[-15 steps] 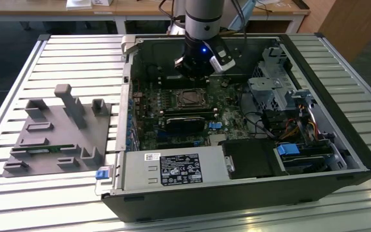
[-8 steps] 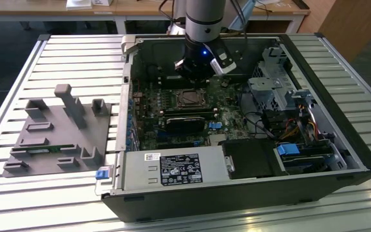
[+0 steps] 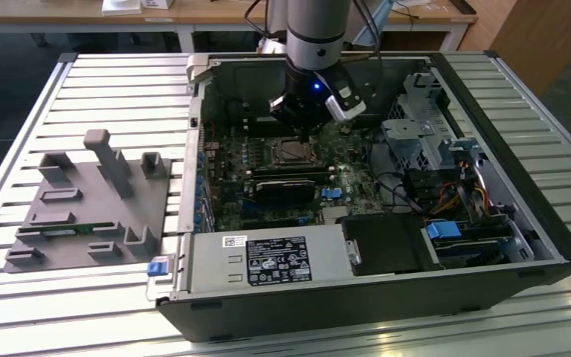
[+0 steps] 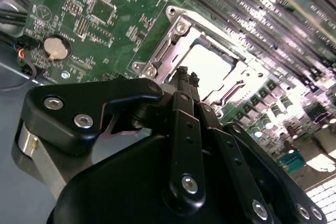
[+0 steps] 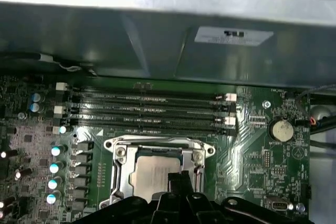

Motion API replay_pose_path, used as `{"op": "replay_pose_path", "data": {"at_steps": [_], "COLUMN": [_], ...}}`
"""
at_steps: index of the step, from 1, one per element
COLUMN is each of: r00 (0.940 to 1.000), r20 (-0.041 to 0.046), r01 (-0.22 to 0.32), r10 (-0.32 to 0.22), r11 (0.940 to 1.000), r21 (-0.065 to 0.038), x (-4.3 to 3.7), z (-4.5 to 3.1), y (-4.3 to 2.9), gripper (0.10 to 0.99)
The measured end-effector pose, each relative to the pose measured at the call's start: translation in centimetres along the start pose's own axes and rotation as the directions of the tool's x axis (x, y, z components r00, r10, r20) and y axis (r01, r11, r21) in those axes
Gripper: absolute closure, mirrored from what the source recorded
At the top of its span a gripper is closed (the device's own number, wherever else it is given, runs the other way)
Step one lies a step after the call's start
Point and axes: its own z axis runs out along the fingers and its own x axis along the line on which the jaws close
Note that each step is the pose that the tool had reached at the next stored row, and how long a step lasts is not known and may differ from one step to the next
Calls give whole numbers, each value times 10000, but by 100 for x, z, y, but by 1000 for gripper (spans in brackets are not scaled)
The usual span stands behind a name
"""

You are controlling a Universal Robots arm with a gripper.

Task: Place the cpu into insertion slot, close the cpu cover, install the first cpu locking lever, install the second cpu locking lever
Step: 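Install the second cpu locking lever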

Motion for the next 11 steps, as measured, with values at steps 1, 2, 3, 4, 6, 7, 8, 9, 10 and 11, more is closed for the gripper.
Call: {"op": "replay_pose_path", "data": {"at_steps": [1, 2, 3, 4, 6, 7, 8, 9, 10, 11], "r00": [10000, 10000, 10000, 10000, 10000, 10000, 10000, 10000, 10000, 10000], "r20": [0, 0, 0, 0, 1, 1, 0, 0, 0, 0], "r01": [0, 0, 0, 0, 0, 0, 0, 0, 0, 0], "r10": [0, 0, 0, 0, 0, 0, 0, 0, 0, 0], "r11": [10000, 10000, 10000, 10000, 10000, 10000, 10000, 10000, 10000, 10000], "r21": [0, 0, -1, 0, -1, -1, 0, 0, 0, 0], "x": [0, 1, 1, 2, 2, 2, 2, 3, 3, 3], "z": [-1, -2, -3, -3, -4, -5, -5, -6, -7, -7], "y": [-10, -20, -29, -38, -53, -58, -63, -69, -75, -81], "gripper": [980, 980, 980, 980, 980, 980, 980, 980, 980, 980]}}
